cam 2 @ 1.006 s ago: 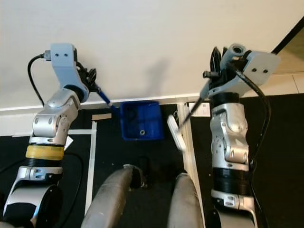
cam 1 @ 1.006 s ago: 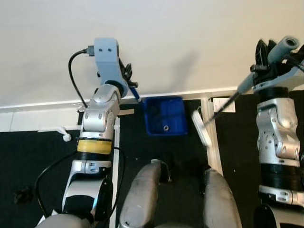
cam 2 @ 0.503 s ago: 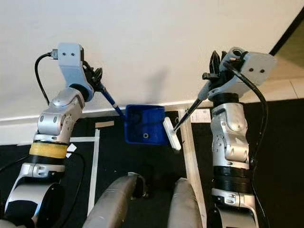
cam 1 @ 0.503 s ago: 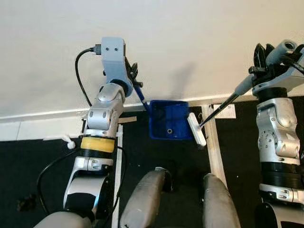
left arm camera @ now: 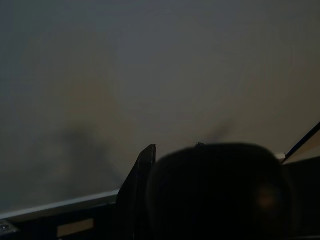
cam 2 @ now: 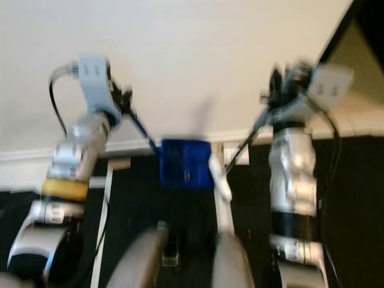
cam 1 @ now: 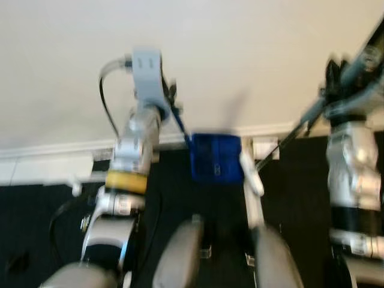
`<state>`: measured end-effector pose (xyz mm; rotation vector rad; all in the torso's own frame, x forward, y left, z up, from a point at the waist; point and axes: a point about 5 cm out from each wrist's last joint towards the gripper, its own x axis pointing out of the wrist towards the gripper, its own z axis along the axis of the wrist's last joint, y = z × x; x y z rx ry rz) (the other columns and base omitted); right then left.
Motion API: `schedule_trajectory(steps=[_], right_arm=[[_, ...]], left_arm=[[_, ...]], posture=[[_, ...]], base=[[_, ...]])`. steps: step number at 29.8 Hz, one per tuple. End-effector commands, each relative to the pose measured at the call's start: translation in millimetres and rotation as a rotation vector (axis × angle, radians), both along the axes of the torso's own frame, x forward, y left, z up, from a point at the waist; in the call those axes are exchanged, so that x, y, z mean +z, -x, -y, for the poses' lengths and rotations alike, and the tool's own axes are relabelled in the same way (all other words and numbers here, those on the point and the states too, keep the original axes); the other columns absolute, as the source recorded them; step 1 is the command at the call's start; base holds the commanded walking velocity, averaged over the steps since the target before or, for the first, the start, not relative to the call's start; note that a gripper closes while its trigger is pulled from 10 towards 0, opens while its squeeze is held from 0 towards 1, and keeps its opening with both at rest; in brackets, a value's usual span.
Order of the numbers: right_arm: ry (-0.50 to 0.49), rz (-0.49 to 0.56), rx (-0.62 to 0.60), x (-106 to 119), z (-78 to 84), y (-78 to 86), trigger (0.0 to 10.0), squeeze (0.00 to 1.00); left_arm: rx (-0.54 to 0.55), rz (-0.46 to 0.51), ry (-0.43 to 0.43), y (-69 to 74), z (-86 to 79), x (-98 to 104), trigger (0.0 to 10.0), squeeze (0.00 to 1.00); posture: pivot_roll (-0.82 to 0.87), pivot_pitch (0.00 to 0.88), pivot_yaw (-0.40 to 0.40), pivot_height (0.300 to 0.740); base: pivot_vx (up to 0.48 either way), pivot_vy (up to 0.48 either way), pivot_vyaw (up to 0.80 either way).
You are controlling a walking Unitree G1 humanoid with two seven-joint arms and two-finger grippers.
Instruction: Sweep floor
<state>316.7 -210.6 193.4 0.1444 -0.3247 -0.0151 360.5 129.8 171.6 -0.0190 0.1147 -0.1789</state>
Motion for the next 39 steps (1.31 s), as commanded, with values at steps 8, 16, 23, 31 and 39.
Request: schedule_trajectory(steps=[8,16,23,31,39], right_arm=[[-0.003,0.029,0.01,2.4,-2.1,0.9,10.0,0.0],[0.012,0.028,0.013,1.6,-2.3,0.9,10.0,0.0],[0.077,0.02,0.016,-3.8,-4.0,1.7,10.0,0.0],[0.097,-0.004,0.023,-11.1,-1.8,-1.3,10.0,0.0],[0.107,-0.034,0.022,-24.0,-3.0,-6.5,10.0,0.0]], left_arm=[[0.027,0.04,-0.019,-2.5,-5.5,5.7,10.0,0.0],[0.027,0.038,-0.002,-3.2,-3.7,4.1,10.0,0.0],[0.074,0.07,0.074,-1.3,-8.0,4.3,10.0,0.0],[0.143,0.03,0.023,5.1,-31.6,-19.6,10.0,0.0],[0.119,-0.025,-0.076,5.2,-46.5,-35.0,10.0,0.0]], posture=[[-0.11,0.098,0.15,0.74],[-0.11,0.098,0.154,0.74],[-0.12,0.093,0.153,0.74],[-0.13,0.073,0.142,0.74],[-0.13,0.027,0.137,0.74]], base=[[0.0,0.0,0.0],[0.0,0.0,0.0],[0.0,0.0,0.0],[0.0,0.0,0.0],[0.0,0.0,0.0]])
